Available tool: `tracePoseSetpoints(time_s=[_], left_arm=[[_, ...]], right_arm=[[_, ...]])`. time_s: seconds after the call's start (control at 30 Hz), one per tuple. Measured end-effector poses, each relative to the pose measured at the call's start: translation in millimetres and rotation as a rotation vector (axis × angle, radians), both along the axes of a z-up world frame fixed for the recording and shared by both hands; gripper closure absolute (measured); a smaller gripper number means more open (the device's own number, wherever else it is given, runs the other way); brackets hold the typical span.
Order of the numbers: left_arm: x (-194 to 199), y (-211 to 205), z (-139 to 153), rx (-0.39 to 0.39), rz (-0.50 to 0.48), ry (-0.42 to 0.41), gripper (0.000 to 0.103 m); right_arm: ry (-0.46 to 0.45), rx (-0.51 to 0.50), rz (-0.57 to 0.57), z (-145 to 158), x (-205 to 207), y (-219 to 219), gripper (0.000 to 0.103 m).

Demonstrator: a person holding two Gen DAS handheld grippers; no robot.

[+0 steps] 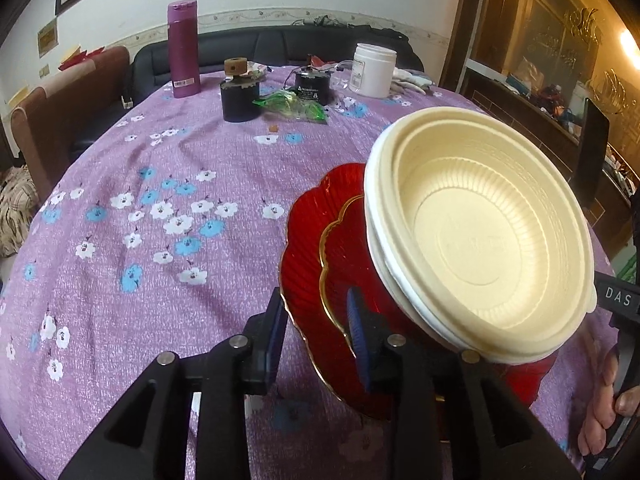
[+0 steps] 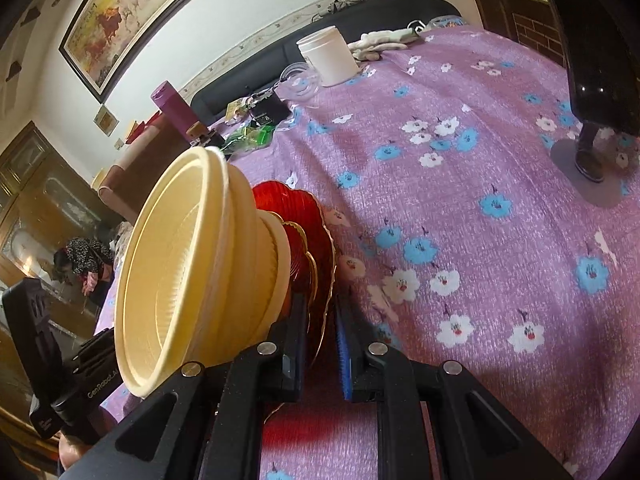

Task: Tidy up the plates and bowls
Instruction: 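Lift and carry the red plate and bowl stack with both grippers, then lower the stack onto the tablecloth and open both grippers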

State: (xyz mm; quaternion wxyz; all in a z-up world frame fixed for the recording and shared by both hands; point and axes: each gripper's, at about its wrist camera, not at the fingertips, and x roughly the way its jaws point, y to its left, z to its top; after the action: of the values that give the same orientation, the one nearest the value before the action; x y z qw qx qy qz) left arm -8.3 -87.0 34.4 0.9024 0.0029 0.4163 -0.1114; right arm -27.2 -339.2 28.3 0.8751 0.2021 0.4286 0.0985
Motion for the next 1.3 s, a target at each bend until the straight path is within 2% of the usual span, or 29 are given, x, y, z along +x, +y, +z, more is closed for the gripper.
tracePoseSetpoints(time_s=[0.23, 0.3, 0.47, 0.63, 0.83, 1.03, 1.1, 1.17, 1.27, 1.3], left_arm=[[-4.9, 0.3, 0.7, -0.014, -0.009, -0.014, 0.067], [-9.0, 0.2, 3.3, -0.014, -0.01, -0.025, 0.061], [-20.6, 0.8, 9.1, -0.004, -0.013, -0.049, 0.058], [-29.9, 2.2, 9.8, -0.003, -0.017, -0.054, 0.057], [-43.0, -2.4, 10.0, 0.003, -0.043, -0.053, 0.055], [-64.7, -4.7, 16.1, 0.004, -0.056, -0.086, 0.04], [-71.9, -5.3, 18.5, 0.004, -0.052, -0.104, 0.025], [-81.6, -5.7, 21.7, 0.002, -0.039, -0.143, 0.013], [-93.7, -9.2, 25.9, 0.052, 0.0, -0.215, 0.002], [-97.0, -11.2, 27.3, 0.076, 0.013, -0.236, 0.0]], right_arm=[[-0.003, -0.016, 0.005, -0.2, 2.0, 1.5, 0.087], [-0.006, -0.019, 0.008, 1.3, 0.5, 1.1, 0.087], [-0.014, -0.021, 0.0, 4.8, -6.6, -6.4, 0.087], [-0.022, -0.023, -0.002, 6.3, -16.8, -10.3, 0.08], [-0.028, -0.027, 0.003, 9.7, -28.9, -9.6, 0.078], [-0.037, -0.041, 0.002, 13.0, -45.4, -8.0, 0.074], [-0.036, -0.05, -0.001, 12.1, -51.4, -7.5, 0.073], [-0.033, -0.05, -0.005, 10.4, -55.6, -7.0, 0.069], [-0.05, -0.065, -0.016, 8.3, -64.3, -3.6, 0.057], [-0.059, -0.07, -0.022, 8.6, -66.9, -2.4, 0.049]])
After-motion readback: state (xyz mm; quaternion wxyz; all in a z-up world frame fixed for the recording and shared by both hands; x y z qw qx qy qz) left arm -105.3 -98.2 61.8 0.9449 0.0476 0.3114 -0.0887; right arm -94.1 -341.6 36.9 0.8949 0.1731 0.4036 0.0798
